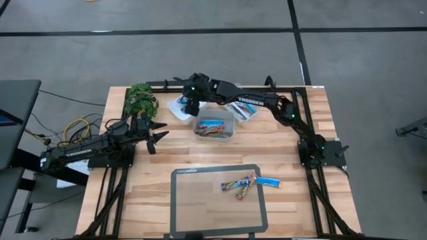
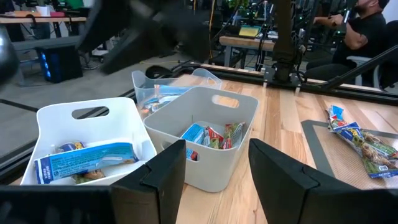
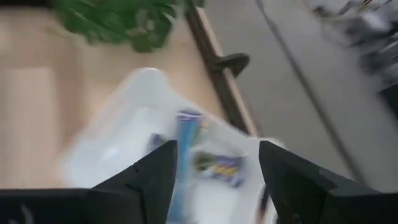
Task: Pick and place Granola Bars by type
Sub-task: Put the blue granola bar into the white bin
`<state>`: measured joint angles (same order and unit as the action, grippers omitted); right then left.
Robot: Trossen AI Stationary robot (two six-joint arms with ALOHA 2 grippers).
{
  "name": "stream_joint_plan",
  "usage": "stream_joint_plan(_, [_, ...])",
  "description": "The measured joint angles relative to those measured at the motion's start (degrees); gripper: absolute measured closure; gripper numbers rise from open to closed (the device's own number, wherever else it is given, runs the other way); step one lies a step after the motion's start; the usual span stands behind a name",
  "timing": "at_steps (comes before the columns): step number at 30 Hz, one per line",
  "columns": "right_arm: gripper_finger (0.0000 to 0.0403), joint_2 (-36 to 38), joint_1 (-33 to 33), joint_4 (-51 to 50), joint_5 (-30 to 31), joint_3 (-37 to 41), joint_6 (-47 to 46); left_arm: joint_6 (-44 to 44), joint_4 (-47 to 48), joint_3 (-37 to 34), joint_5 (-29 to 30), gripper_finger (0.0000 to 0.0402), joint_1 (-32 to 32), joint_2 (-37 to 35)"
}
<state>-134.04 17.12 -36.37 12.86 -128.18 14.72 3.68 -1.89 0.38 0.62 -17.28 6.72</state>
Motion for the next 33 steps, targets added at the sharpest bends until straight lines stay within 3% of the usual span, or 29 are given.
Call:
stream_joint_plan(6, [0.0184,3.7,-3.7,-11.0,-10.8,0.0,-10.1,0.0,0.0,0.0,0.0,0.0233,0.0,0.0])
stream_joint_plan(12, [0.0185,4.7,-9.6,-21.0,-18.9,0.0,-11.8,0.0,0.0,0.0,0.0,0.0233,0.0,0.0])
stream_joint_plan(20, [0.0186,5.5,-18.2,-27.6,-18.3,0.0,-13.9,0.0,0.0,0.0,0.0,0.0233,0.0,0.0])
stream_joint_plan(25, [0.019,5.5,-22.9,-30.1,-12.8,0.2,-15.2,0.0,0.0,0.0,0.0,0.0233,0.0,0.0])
stream_joint_plan(33, [0.0195,5.4,-29.3,-29.0,-11.4,9.4,-18.2,0.0,0.0,0.0,0.0,0.0233,0.0,0.0])
